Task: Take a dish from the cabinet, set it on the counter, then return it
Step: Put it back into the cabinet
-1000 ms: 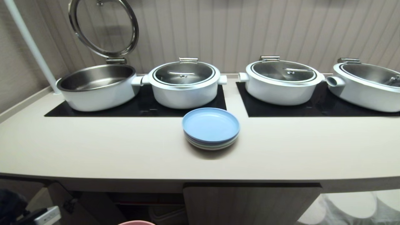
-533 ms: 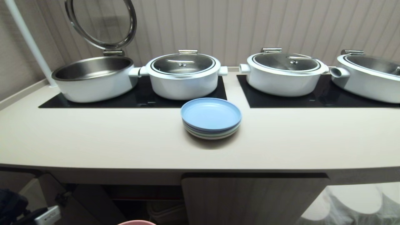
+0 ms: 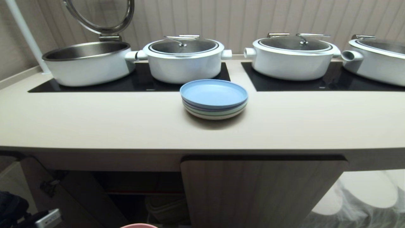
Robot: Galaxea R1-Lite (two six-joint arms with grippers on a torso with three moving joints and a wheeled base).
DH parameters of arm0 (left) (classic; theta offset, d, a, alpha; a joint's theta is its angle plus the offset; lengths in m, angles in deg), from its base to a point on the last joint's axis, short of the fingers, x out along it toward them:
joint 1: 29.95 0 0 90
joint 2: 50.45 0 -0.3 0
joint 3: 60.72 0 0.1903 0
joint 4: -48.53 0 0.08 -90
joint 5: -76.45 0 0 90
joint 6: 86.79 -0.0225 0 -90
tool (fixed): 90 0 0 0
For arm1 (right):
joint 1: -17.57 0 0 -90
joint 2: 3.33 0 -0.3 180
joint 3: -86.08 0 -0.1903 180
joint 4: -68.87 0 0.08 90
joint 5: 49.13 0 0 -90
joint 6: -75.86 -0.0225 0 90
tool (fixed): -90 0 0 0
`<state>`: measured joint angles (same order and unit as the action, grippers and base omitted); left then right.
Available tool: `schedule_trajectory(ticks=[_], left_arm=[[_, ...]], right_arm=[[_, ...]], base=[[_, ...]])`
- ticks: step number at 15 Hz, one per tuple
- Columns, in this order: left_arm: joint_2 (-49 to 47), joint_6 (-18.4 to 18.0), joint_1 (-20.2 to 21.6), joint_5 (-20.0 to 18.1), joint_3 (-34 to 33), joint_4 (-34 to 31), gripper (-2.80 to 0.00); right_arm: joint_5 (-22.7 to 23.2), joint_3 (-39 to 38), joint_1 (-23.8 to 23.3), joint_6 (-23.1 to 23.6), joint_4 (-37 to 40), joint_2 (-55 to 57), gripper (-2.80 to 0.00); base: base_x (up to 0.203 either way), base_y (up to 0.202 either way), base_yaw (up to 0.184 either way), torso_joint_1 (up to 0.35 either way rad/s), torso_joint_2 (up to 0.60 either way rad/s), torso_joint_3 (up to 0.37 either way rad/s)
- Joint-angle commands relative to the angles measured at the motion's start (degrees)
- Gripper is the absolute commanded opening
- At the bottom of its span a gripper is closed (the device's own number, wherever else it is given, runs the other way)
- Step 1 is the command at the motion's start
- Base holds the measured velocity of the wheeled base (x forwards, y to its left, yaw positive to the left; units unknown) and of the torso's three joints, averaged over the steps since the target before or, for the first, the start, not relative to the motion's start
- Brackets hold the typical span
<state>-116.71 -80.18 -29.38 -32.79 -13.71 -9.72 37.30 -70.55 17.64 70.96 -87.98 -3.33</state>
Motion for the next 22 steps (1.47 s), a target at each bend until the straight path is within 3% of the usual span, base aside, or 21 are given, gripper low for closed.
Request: schedule_trajectory(ticks=[1,22], left_arm=[[-0.13,0.07,0.04,-0.1,-0.02,-0.18,-2.8],[-0.19,0.07,0.04,-0.19,-0.08,-0.18,-2.8]], right_arm=[[-0.03,0.0,0.01,-0.02,-0.04,0.0,-2.8],[-0.03,0.0,0.01,-0.11,-0.04,0.0,-2.8]], base=[[0.0,0.0,0.0,-0.231,0.51,0.29],[0.0,0.0,0.0,-0.167,0.45,0.281]])
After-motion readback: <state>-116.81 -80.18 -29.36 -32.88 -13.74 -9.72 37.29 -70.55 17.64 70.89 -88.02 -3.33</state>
